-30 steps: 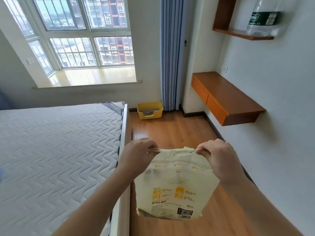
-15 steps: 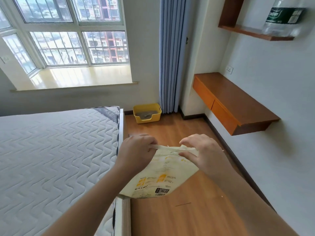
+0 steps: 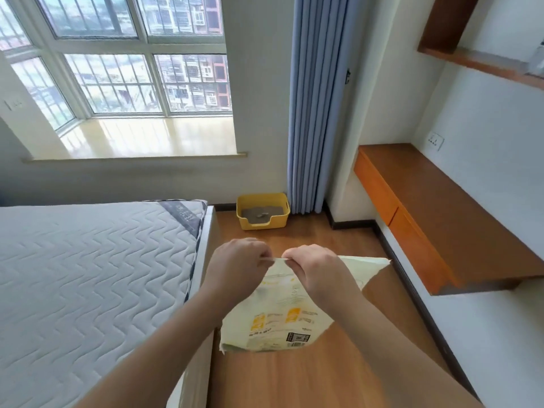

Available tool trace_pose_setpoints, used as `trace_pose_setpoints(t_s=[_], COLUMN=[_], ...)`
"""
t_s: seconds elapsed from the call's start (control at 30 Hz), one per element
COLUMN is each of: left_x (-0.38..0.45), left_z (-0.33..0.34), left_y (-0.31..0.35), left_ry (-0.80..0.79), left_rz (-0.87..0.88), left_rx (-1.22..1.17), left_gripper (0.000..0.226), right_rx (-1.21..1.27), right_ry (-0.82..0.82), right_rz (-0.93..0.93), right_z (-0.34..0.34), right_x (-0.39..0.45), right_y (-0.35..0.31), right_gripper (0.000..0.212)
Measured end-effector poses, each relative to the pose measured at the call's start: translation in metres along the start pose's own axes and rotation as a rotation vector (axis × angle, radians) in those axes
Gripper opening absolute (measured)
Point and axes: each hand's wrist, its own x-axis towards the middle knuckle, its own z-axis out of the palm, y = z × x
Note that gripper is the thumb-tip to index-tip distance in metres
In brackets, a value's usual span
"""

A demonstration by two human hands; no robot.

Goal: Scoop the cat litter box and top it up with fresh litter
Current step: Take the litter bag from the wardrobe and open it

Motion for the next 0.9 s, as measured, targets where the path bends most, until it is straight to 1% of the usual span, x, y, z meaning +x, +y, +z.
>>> trace_pose_setpoints(t_s=[0.1,0.23,0.3,0.37,0.43,0.47,0.53,0.63,0.7,0.8,0.9], left_x=[0.038,0.075,0.091,0.107,0.124,0.132,0.149,0.181,0.203,0.235,0.266], left_z=[0.012,0.029,0.039,0.043,0.046,0.047,0.055,0.074,0.083,0.091,0.095], left_y=[-0.002,-0.018,-0.035,-0.058,-0.086,-0.098,-0.123,-0.152,-0.165,-0.182,-0.196], left_ry=[0.016,0.07,0.099,0.144,0.143,0.124,0.042,-0.083,-0.129,-0.104,-0.025], left_rz=[-0.011,0.027,0.033,-0.036,-0.135,-0.171,-0.216,-0.231,-0.23,-0.297,-0.355], left_rx=[0.0,-0.054,-0.094,-0.222,-0.429,-0.515,-0.62,-0.673,-0.704,-0.8,-0.864], left_gripper=[0.016,0.014,0.018,0.038,0.064,0.073,0.077,0.069,0.059,0.045,0.018], right_rx=[-0.057,-0.053,-0.05,-0.032,-0.01,-0.008,0.002,0.043,0.064,0.072,0.134], right_ry=[-0.047,-0.114,-0.12,-0.107,-0.064,-0.039,-0.011,-0.017,-0.013,0.018,0.076], right_rz=[-0.063,-0.058,-0.07,-0.063,-0.039,-0.028,-0.009,0.031,0.046,0.061,0.075], right_z=[-0.004,-0.002,0.003,0.005,0.006,0.006,0.008,0.009,0.012,0.016,0.018], right_x=[0.04,0.086,0.109,0.133,0.157,0.169,0.193,0.232,0.262,0.3,0.335], right_y=[0.032,0.057,0.064,0.07,0.081,0.086,0.097,0.103,0.105,0.112,0.124], right_gripper=[0.013,0.018,0.018,0.016,0.014,0.014,0.015,0.018,0.019,0.021,0.024])
